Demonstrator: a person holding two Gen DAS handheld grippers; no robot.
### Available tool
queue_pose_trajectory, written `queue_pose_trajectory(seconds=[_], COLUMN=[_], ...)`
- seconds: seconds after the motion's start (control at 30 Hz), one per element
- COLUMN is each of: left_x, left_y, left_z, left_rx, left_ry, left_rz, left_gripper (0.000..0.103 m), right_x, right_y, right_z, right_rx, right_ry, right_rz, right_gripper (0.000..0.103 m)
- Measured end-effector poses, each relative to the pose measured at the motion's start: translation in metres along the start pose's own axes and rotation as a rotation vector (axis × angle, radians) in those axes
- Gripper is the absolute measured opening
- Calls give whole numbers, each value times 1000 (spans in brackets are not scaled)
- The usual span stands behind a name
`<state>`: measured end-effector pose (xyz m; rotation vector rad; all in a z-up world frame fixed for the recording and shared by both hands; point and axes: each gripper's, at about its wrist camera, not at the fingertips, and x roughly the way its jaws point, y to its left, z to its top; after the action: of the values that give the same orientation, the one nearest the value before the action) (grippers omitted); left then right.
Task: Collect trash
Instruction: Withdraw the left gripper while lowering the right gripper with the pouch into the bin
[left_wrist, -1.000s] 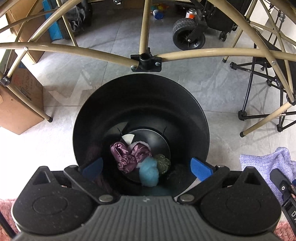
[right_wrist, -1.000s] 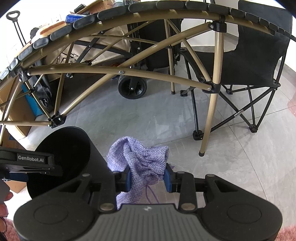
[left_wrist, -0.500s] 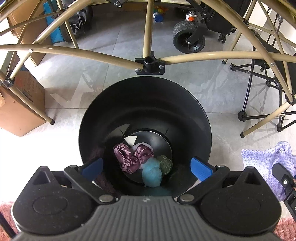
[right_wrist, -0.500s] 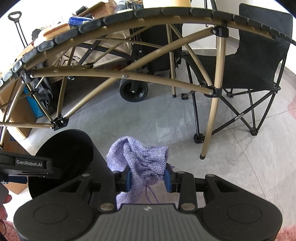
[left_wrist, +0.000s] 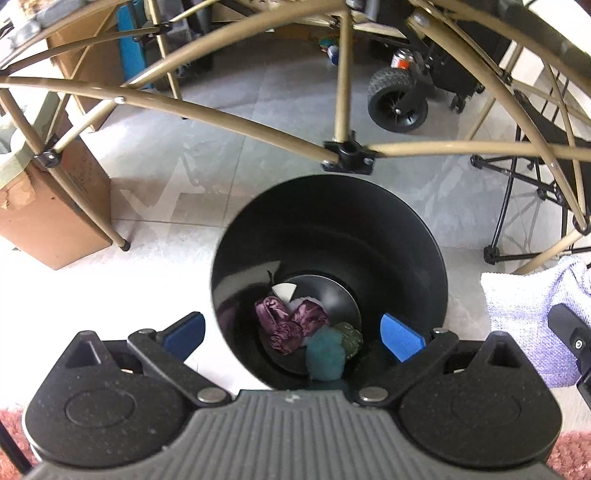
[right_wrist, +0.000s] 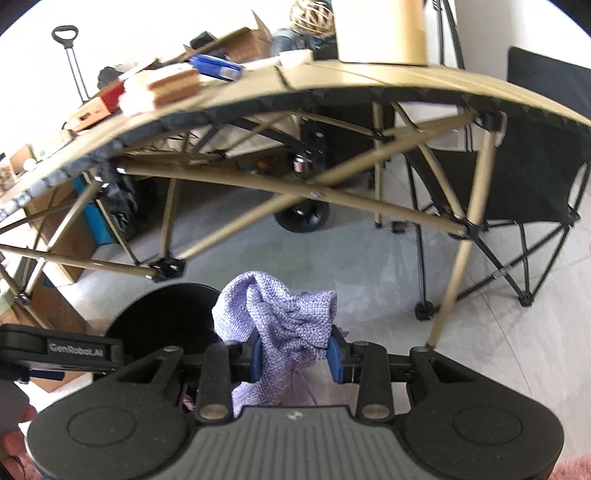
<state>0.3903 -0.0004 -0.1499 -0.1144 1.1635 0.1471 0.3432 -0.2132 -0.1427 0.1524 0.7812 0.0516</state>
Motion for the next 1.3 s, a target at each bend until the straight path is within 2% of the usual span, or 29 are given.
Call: queue_pose_trajectory(seconds=[0.47,0.77,0.97,1.3], left_x=[-13,-13,-4,10], left_y=[68,107,129,145], left_z=[-2,-6,-8,-15], left_rx=[-101,-155,-186,-179], left_ry=[-36,-40,-22,11], left_rz=[29,54,80,117], left_gripper=[103,103,103,103], right_x=[16,46,70,100], right_y=[74,113,129,142], right_z=[5,5,8,6], right_rx=[-111,-161,-177,-183], right_ry=[36,110,184,279], right_rz=[86,119,136,123], right_gripper=[33,33,33,33])
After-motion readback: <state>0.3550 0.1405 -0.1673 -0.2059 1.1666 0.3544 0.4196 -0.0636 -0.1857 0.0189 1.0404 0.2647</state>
